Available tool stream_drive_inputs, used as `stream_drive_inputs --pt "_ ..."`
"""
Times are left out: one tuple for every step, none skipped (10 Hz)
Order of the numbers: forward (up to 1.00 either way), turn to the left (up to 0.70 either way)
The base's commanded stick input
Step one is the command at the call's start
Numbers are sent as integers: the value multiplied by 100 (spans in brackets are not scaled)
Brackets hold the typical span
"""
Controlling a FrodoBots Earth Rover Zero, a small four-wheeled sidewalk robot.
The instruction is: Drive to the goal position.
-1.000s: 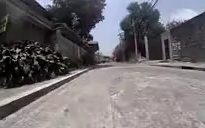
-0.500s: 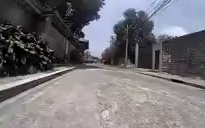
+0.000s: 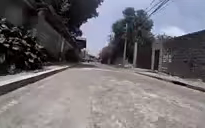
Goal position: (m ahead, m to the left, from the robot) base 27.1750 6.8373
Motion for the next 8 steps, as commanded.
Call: stream_drive_inputs --pt "100 0" --pt "100 0" --pt "100 0" --pt "100 0" --pt "100 0" --pt "100 0" --pt "100 0" --pt "100 0"
